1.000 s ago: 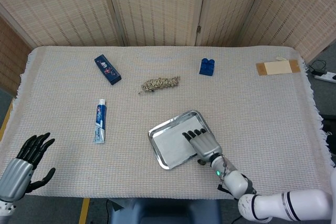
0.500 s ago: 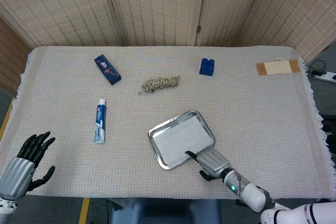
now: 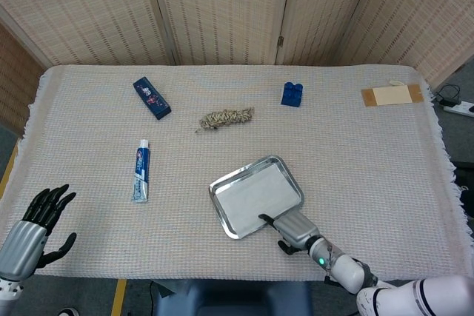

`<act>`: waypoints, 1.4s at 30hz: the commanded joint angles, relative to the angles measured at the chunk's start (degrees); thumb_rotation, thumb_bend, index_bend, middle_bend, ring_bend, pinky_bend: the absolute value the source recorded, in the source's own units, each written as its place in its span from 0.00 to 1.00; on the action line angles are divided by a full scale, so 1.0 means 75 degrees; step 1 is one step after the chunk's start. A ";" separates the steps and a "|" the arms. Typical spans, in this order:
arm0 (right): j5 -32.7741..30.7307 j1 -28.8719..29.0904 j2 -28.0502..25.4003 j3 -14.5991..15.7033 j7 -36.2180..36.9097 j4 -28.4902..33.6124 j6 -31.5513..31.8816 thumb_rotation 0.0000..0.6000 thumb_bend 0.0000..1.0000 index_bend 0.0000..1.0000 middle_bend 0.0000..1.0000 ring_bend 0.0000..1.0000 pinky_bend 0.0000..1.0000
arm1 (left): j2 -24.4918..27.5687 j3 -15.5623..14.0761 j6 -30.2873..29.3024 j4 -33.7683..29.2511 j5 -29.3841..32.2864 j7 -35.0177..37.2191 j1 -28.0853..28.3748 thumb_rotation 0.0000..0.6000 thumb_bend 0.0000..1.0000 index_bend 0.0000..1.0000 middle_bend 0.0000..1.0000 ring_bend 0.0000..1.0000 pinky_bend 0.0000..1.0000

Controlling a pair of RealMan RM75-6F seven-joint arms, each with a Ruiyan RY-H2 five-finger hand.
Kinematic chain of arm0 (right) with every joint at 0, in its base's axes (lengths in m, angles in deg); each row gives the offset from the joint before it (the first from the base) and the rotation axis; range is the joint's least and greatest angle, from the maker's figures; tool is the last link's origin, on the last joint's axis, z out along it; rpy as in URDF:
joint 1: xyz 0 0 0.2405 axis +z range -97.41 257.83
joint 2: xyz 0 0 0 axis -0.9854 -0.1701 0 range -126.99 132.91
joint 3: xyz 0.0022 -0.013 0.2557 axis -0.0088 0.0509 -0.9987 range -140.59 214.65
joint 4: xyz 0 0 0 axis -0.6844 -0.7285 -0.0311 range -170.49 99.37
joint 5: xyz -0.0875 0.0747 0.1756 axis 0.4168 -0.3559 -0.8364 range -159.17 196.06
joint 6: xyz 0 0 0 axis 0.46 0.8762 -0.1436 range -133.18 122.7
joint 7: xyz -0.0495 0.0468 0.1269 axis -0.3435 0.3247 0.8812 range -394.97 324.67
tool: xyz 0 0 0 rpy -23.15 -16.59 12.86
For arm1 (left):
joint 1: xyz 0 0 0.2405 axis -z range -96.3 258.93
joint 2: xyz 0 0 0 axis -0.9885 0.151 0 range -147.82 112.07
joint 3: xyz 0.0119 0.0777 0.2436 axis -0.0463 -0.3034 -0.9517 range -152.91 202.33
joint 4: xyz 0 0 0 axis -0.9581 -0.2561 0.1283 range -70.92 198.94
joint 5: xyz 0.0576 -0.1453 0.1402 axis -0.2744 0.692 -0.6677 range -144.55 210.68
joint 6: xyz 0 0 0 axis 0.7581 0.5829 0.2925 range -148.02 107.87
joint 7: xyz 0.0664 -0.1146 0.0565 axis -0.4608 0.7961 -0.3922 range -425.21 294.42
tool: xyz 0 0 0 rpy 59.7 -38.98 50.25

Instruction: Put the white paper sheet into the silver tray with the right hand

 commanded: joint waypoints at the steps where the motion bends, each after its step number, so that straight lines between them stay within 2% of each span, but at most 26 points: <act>1: -0.0112 0.0093 0.0122 0.0048 0.0010 -0.0131 -0.0040 1.00 0.58 0.00 1.00 1.00 1.00 | -0.0006 0.0001 -0.0038 0.0003 -0.0028 0.0009 -0.0006 1.00 0.47 0.00 0.00 0.00 0.00; 10: -0.0614 0.0359 0.0523 0.0054 -0.0251 -0.0354 0.0284 1.00 0.58 0.00 1.00 1.00 1.00 | -0.0043 0.0036 -0.0082 0.0063 -0.0011 0.0050 -0.0006 1.00 0.47 0.00 0.00 0.00 0.00; 16: -0.0601 0.0403 0.0530 0.0064 -0.0135 -0.0343 0.0328 1.00 0.58 0.00 1.00 1.00 1.00 | -0.0037 0.0026 -0.0105 0.0071 -0.0036 0.0063 -0.0011 1.00 0.47 0.00 0.00 0.00 0.00; 19: -0.0335 0.0327 0.0363 0.0081 0.0055 -0.0177 0.0375 1.00 0.58 0.00 1.00 1.00 1.00 | -0.0033 0.0016 -0.0103 0.0061 -0.0053 0.0046 -0.0012 1.00 0.47 0.00 0.00 0.00 0.00; 23: 0.0603 -0.0082 -0.0093 0.0107 0.0593 0.0320 0.0795 1.00 0.58 0.00 1.00 1.00 0.99 | -0.0020 0.0000 -0.0122 0.0037 -0.0087 0.0034 -0.0019 1.00 0.47 0.00 0.00 0.00 0.00; 25: 0.1391 -0.0455 -0.0282 0.0111 0.1045 0.0503 0.1229 1.00 0.58 0.00 0.97 0.98 0.91 | -0.0022 -0.0001 -0.0126 0.0037 -0.0096 0.0020 -0.0019 1.00 0.47 0.00 0.00 0.00 0.00; 26: 0.1995 -0.0735 -0.0369 0.0161 0.1314 0.0526 0.1603 1.00 0.58 0.00 0.90 0.94 0.80 | -0.0026 -0.0003 -0.0116 0.0041 -0.0095 0.0000 -0.0018 1.00 0.47 0.00 0.00 0.00 0.00; 28: 0.2779 -0.1112 -0.0478 0.0299 0.1558 0.0471 0.2141 1.00 0.58 0.00 0.69 0.76 0.60 | -0.0037 -0.0002 -0.0093 0.0043 -0.0084 -0.0037 -0.0015 1.00 0.47 0.00 0.00 0.00 0.00; 30: 0.3491 -0.1489 -0.0561 0.0482 0.1658 0.0335 0.2695 1.00 0.58 0.00 0.40 0.50 0.40 | -0.0046 -0.0003 -0.0078 0.0035 -0.0084 -0.0079 -0.0013 1.00 0.47 0.00 0.00 0.00 0.00; 33: 0.4319 -0.2070 -0.0527 0.0681 0.1667 -0.0013 0.3583 1.00 0.58 0.00 0.08 0.20 0.17 | -0.0062 -0.0007 -0.0079 0.0031 -0.0096 -0.0148 -0.0019 1.00 0.47 0.00 0.00 0.00 0.00; 35: 0.4748 -0.2506 -0.0465 0.0801 0.1619 -0.0349 0.4207 1.00 0.57 0.00 0.01 0.11 0.09 | -0.0072 -0.0004 -0.0075 0.0027 -0.0094 -0.0202 -0.0023 1.00 0.47 0.00 0.00 0.00 0.00; 38: 0.5042 -0.3151 -0.0371 0.0894 0.1358 -0.0845 0.5056 1.00 0.53 0.00 0.00 0.01 0.00 | -0.0089 0.0001 -0.0087 0.0018 -0.0099 -0.0270 -0.0031 1.00 0.47 0.00 0.00 0.00 0.00; 42: 0.5097 -0.3894 -0.0400 0.1138 0.1021 -0.1176 0.5673 1.00 0.52 0.00 0.00 0.00 0.00 | -0.0096 0.0001 -0.0095 0.0007 -0.0093 -0.0327 -0.0046 1.00 0.47 0.00 0.00 0.00 0.00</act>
